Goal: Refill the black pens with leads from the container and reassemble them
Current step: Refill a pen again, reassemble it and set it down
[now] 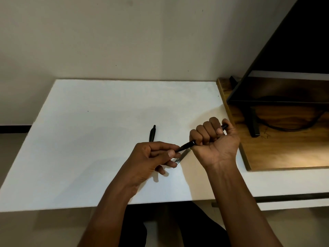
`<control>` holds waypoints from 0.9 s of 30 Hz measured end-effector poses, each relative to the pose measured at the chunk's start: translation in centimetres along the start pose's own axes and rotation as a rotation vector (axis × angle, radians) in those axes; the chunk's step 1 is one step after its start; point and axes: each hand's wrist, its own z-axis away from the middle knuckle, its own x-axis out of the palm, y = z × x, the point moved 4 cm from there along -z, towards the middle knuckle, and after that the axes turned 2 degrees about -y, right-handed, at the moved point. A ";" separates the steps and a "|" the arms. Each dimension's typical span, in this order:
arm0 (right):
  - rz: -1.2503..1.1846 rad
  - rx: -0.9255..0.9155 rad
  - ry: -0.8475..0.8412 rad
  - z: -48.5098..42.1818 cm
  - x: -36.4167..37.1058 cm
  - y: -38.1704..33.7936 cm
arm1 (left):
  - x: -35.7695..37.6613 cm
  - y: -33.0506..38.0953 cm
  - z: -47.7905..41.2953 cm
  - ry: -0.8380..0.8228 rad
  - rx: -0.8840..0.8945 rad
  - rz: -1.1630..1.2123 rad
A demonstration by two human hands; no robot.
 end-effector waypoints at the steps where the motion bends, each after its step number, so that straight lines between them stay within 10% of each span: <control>1: -0.009 -0.007 -0.003 0.0 0.1 0.0 | 0.1 0.1 0.0 -0.004 0.004 0.011; 27: -0.074 -0.017 -0.062 0.0 0.6 -0.3 | 0.0 0.4 0.4 -0.028 0.020 0.105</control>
